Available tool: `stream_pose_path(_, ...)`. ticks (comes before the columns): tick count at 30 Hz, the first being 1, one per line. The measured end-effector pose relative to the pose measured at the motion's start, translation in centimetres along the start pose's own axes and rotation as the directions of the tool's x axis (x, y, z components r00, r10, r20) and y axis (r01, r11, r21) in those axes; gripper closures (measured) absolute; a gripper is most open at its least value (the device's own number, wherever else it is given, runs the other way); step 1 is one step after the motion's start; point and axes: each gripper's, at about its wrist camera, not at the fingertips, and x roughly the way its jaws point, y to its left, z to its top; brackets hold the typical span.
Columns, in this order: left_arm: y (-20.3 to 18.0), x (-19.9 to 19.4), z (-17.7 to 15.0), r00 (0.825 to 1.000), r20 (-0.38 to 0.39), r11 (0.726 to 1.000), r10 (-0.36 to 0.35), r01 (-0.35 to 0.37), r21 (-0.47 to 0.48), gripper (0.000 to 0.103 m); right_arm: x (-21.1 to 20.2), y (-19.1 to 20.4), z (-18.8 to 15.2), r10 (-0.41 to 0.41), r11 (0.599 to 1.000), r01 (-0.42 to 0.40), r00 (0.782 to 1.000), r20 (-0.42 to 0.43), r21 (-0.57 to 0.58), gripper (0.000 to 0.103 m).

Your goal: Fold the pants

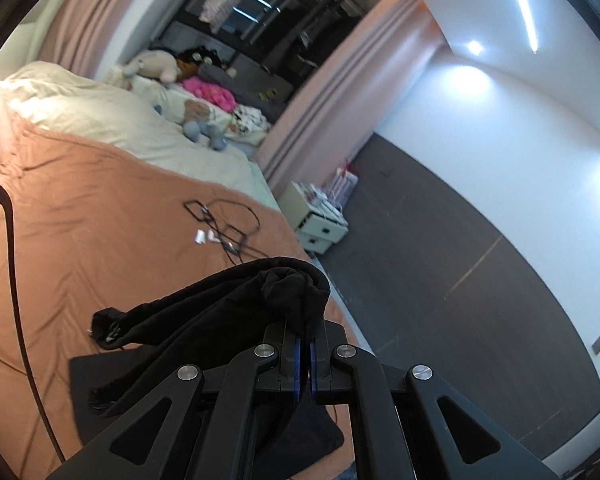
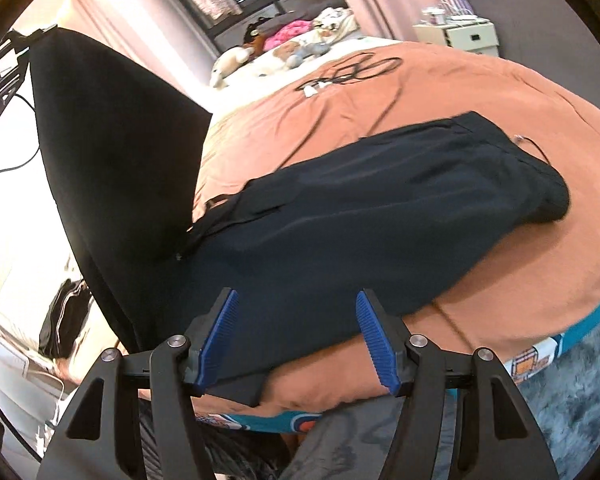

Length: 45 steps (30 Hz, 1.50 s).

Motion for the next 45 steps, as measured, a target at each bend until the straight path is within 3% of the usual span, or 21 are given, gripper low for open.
stream_pose_path(8, -2.1, 7.3, -2.7, 0.992, -0.119, 0.999, -0.028, 0.030, 0.011, 0.101, -1.6, -2.1, -0.7, -0.031, 0.997, 0.030, 0.999, 0.018, 0.077, 0.043)
stream_pose_path(15, -4.5, 13.8, -7.3, 0.968, -0.244, 0.997, -0.064, 0.072, 0.025, 0.101, -3.4, -4.2, -0.8, -0.066, 0.989, 0.059, 0.997, 0.048, 0.136, 0.043)
stream_pose_path(26, -7.0, 20.7, -15.4, 0.899, -0.420, 0.989, -0.128, 0.147, 0.013, 0.101, -6.5, -6.4, -2.1, -0.120, 0.970, 0.104, 0.991, 0.064, 0.218, 0.043)
stream_pose_path(29, -8.1, 22.0, -18.0, 0.863, -0.492, 0.986, -0.117, 0.158, 0.043, 0.100, -6.7, -6.5, -2.2, -0.116, 0.966, 0.096, 0.991, 0.069, 0.241, 0.043)
stream_pose_path(30, -8.2, 22.4, -18.4, 0.850, -0.514, 0.986, -0.113, 0.161, 0.049, 0.092, -6.8, -6.5, -2.2, -0.112, 0.964, 0.090, 0.991, 0.072, 0.252, 0.043)
stream_pose_path(32, -8.1, 23.1, -19.7, 0.813, -0.568, 0.981, -0.125, 0.186, 0.050, 0.067, -6.8, -6.6, -2.2, -0.105, 0.960, 0.081, 0.992, 0.077, 0.268, 0.043)
stream_pose_path(33, -7.9, 22.9, -20.2, 0.806, -0.579, 0.980, -0.127, 0.191, 0.051, 0.048, -6.8, -6.7, -2.3, -0.102, 0.958, 0.077, 0.992, 0.080, 0.275, 0.043)
stream_pose_path(34, -7.6, 22.6, -20.4, 0.809, -0.574, 0.981, -0.124, 0.188, 0.053, 0.037, -6.8, -6.8, -2.3, -0.098, 0.957, 0.071, 0.992, 0.084, 0.281, 0.043)
stream_pose_path(36, -6.8, 21.7, -20.5, 0.817, -0.562, 0.980, -0.125, 0.189, 0.056, 0.031, -6.8, -6.8, -2.5, -0.089, 0.956, 0.061, 0.992, 0.086, 0.286, 0.043)
stream_pose_path(39, -4.6, 20.4, -20.2, 0.826, -0.552, 0.985, -0.118, 0.168, 0.040, 0.030, -6.7, -7.3, -2.6, -0.076, 0.955, 0.046, 0.993, 0.089, 0.293, 0.043)
stream_pose_path(45, 1.9, 17.2, -18.9, 0.872, -0.488, 0.999, -0.044, 0.054, 0.006, 0.030, -5.8, -8.4, -1.9, -0.041, 0.948, 0.008, 0.994, 0.098, 0.318, 0.043)
